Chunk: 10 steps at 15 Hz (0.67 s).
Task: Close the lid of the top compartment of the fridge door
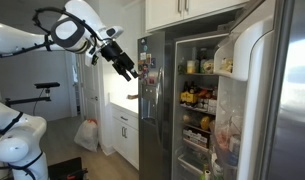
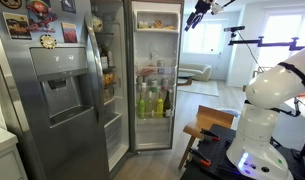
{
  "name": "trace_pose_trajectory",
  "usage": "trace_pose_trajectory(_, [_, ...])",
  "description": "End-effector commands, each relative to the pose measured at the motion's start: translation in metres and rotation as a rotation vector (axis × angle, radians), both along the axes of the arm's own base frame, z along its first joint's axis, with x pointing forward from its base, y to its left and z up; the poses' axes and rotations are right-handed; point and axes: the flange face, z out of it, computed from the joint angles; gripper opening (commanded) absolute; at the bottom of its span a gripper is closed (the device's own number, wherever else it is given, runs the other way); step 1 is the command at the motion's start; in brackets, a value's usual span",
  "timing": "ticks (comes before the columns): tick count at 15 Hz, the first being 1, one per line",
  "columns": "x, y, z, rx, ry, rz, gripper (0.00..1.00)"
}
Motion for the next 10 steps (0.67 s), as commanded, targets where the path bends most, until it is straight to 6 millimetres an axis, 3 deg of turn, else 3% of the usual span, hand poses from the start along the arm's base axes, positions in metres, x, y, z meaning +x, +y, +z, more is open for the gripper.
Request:
trace_pose_trajectory(1, [0.0,-0.006,0.05,-0.004,-0.203,-0.046,1.0])
trace_pose_trajectory(6, [0.019,-0.029,0.1,-0.102,-0.523,-0.082,1.0])
trace_pose_trajectory(10, [0.046,-0.058,0.127,-0.104,-0.75,-0.173,1.0])
